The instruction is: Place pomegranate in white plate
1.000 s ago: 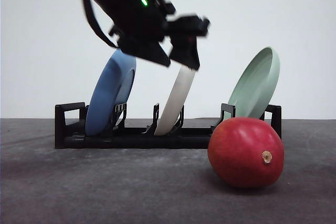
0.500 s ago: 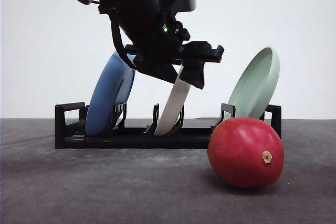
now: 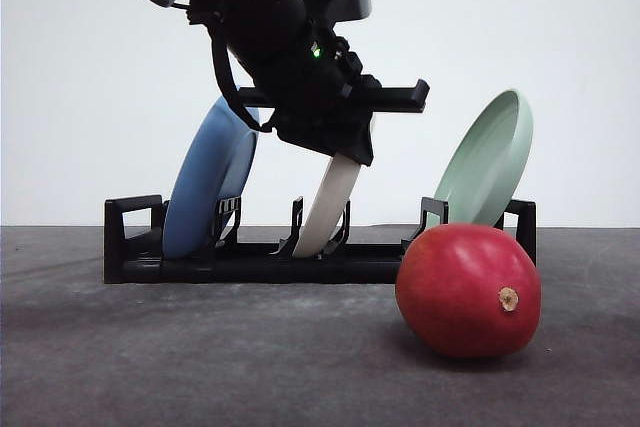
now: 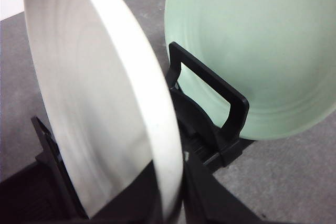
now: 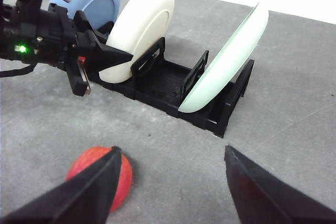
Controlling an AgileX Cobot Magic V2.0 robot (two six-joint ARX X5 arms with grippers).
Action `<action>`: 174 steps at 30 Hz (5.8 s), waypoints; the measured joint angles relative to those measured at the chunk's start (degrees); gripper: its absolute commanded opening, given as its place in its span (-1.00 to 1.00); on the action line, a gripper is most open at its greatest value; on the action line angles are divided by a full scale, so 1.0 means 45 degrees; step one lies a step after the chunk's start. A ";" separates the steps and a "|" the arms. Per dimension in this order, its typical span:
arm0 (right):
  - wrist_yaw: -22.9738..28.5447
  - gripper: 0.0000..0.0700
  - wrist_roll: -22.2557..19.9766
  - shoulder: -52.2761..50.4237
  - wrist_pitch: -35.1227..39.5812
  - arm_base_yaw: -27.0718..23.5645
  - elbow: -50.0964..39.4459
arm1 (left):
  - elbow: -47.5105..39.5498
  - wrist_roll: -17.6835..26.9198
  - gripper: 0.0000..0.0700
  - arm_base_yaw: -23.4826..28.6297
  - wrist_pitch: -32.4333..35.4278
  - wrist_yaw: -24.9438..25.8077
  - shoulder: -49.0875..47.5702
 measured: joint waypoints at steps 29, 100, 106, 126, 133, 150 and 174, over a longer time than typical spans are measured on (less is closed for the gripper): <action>-0.0005 0.09 0.0000 0.0000 -0.0066 0.0000 0.0000 | 0.0004 -0.2633 -0.97 -0.0087 -0.2297 0.1335 -0.3686; 0.0049 0.09 0.0000 0.0000 -0.1431 0.0000 0.0000 | -0.7262 0.5157 -0.87 -0.3242 -0.0615 0.2206 -0.5437; 0.0310 0.09 -0.0003 0.0000 -0.1392 0.0000 0.0000 | -0.7262 0.4290 -0.43 -0.3259 -0.1345 0.2206 -0.5437; 0.0327 0.10 0.0000 0.0000 -0.1393 0.0000 0.0000 | -0.5258 -0.1354 -0.20 -0.1608 -0.7656 0.4115 -0.8465; 0.0118 0.17 0.0172 0.0002 -0.1394 0.0000 0.0000 | -0.5256 -0.1970 0.01 0.0776 -0.9831 0.4158 -1.0861; -0.1957 0.17 0.2497 0.1996 -0.1673 0.0609 0.0242 | -0.5251 -0.1047 0.13 0.6118 -1.0810 0.4833 -1.3100; 0.1627 0.81 0.4194 1.0757 0.0576 0.4506 0.2327 | -0.5251 -0.0682 0.13 0.6280 -1.0051 0.4916 -1.3096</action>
